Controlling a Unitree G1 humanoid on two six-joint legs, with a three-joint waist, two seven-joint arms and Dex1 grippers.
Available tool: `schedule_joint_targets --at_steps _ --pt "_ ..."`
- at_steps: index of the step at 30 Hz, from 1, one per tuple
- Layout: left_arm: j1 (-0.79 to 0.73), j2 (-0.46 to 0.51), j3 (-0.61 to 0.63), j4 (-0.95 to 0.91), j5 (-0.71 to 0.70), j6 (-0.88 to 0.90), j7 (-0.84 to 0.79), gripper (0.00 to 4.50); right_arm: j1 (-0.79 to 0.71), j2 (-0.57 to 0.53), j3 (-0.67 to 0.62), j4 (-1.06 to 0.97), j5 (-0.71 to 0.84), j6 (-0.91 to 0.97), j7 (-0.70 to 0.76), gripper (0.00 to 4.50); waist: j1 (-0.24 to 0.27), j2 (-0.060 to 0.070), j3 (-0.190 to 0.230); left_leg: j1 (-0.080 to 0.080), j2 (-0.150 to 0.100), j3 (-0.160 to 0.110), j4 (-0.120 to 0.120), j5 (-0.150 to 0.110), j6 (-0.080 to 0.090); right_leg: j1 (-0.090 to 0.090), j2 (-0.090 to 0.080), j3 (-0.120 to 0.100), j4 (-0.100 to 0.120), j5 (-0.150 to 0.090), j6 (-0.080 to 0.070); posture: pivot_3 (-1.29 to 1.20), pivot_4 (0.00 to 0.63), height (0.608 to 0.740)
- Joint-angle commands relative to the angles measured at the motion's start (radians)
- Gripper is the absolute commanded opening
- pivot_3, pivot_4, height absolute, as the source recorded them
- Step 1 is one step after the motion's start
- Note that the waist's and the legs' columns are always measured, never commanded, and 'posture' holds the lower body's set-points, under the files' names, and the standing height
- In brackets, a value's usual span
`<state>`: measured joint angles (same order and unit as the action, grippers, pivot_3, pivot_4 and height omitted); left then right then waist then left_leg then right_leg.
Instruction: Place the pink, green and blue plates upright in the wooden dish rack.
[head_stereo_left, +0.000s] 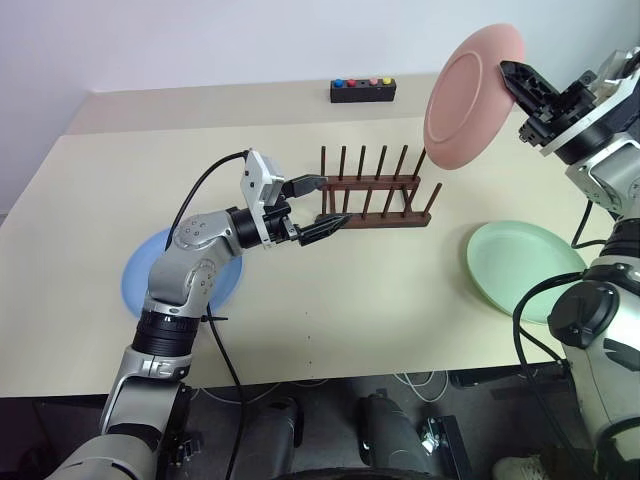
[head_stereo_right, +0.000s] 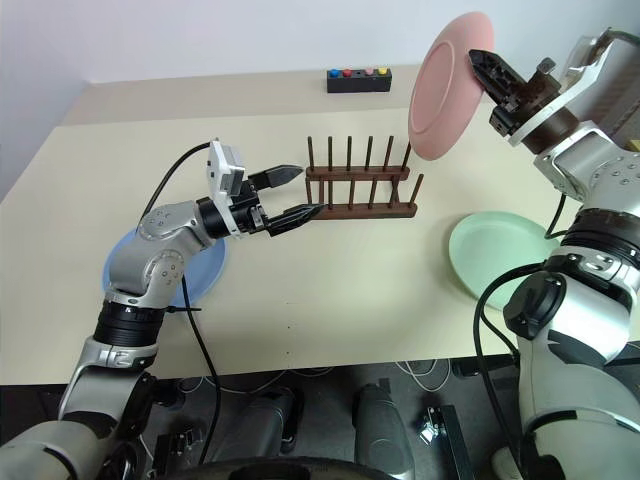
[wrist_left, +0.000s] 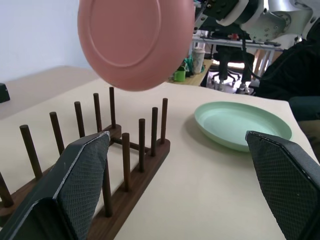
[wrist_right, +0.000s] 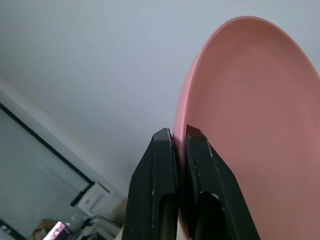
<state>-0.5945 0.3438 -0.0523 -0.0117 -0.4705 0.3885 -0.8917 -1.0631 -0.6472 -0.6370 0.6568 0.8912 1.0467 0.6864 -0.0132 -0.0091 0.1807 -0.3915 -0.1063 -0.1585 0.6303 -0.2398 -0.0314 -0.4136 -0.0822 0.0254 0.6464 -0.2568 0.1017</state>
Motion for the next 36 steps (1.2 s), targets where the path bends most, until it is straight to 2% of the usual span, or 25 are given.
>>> schedule_joint_targets --at_steps 1,16,30,33,36 --pt "-0.006 0.003 0.017 -0.035 -0.017 0.0 -0.001 4.5 -0.032 -0.007 -0.023 -0.024 0.048 0.02 0.002 0.05 0.0 0.0 0.0 0.0 0.0 0.0 0.0 0.0 0.0 0.0 0.0 0.0 0.0 0.0 0.0 0.0 0.15 0.74" --pt "-0.004 0.01 -0.001 -0.026 0.004 -0.011 -0.013 4.5 0.068 0.041 0.023 -0.135 0.059 0.036 -0.028 0.05 -0.001 0.0 0.0 0.0 0.0 0.0 0.0 0.0 0.0 0.0 0.0 0.0 0.001 0.0 0.0 0.0 0.15 0.74" --pt "0.004 0.016 -0.007 -0.045 -0.002 0.005 -0.018 4.5 0.17 0.054 0.089 -0.217 0.021 -0.058 0.002 0.05 -0.001 0.0 0.0 0.0 0.0 0.0 0.0 0.0 0.0 0.0 0.0 0.0 0.001 0.0 0.0 0.0 0.15 0.74" --pt "0.003 0.015 -0.007 -0.042 -0.001 0.005 -0.018 4.5 0.166 0.057 0.099 -0.197 0.013 -0.076 0.005 1.04 0.0 0.0 0.0 0.0 0.0 0.0 0.0 0.0 0.0 0.0 0.0 0.0 0.0 0.0 0.0 0.0 0.15 0.74" --pt "0.002 0.015 -0.006 -0.042 0.0 0.007 -0.019 4.5 0.16 0.057 0.103 -0.185 0.013 -0.08 -0.001 2.47 -0.001 0.0 0.0 0.0 0.0 0.0 0.0 0.0 0.0 0.0 0.0 0.0 0.0 0.0 0.0 0.0 0.15 0.74"
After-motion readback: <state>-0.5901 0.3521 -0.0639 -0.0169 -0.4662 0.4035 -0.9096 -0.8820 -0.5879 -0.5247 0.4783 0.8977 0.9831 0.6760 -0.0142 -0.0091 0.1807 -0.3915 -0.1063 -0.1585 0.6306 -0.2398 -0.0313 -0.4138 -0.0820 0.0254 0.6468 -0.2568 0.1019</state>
